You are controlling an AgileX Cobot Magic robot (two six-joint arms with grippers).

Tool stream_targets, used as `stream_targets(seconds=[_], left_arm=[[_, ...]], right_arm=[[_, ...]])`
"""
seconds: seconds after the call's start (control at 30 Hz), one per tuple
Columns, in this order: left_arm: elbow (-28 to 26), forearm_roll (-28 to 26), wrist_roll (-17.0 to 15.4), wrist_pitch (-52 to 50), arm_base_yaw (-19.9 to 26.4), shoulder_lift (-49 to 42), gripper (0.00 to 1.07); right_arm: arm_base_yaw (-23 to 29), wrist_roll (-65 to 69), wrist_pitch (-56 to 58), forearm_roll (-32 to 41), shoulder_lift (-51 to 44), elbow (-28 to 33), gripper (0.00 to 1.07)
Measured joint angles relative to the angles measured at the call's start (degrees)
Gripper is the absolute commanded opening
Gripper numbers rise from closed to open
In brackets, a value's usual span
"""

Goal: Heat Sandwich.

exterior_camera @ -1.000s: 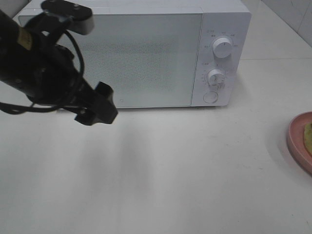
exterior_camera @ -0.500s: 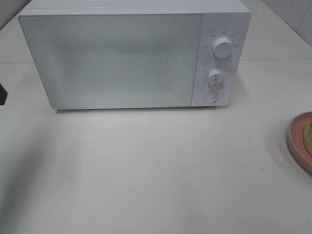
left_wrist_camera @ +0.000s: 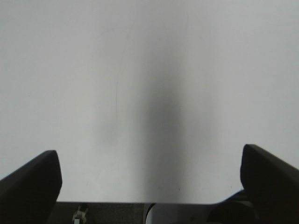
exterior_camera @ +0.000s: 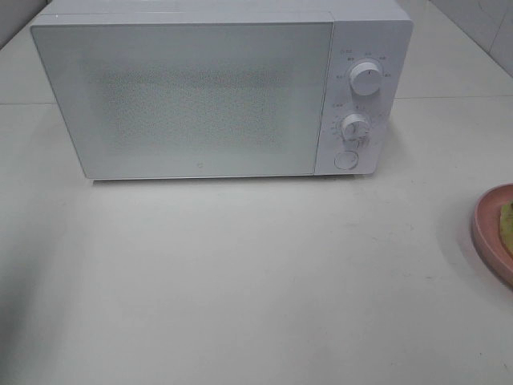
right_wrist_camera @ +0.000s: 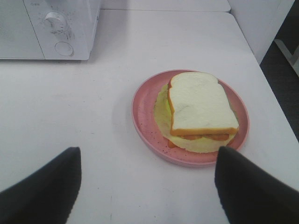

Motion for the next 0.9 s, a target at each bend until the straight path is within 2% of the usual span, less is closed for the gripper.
stream_targets(seconds=[0.2, 0.37, 0.6, 0.9], left_arm=[[2.86, 1.2, 0.0, 5.04, 0.0, -6.53, 0.98], [8.08, 2.06, 0.06, 7.45, 0.0, -13.12, 0.98], [10.14, 2.18, 0.06, 8.48, 0.0, -18.96, 0.98], [11.52, 5.56, 0.4, 1.43, 0.0, -26.36, 0.98]], right_arm=[[0.0, 0.0, 0.0, 0.0, 0.0, 0.0, 0.76], [0.0, 0.0, 0.0, 0.0, 0.0, 0.0, 0.76], [0.0, 0.0, 0.0, 0.0, 0.0, 0.0, 0.76], [0.0, 0.0, 0.0, 0.0, 0.0, 0.0, 0.76]])
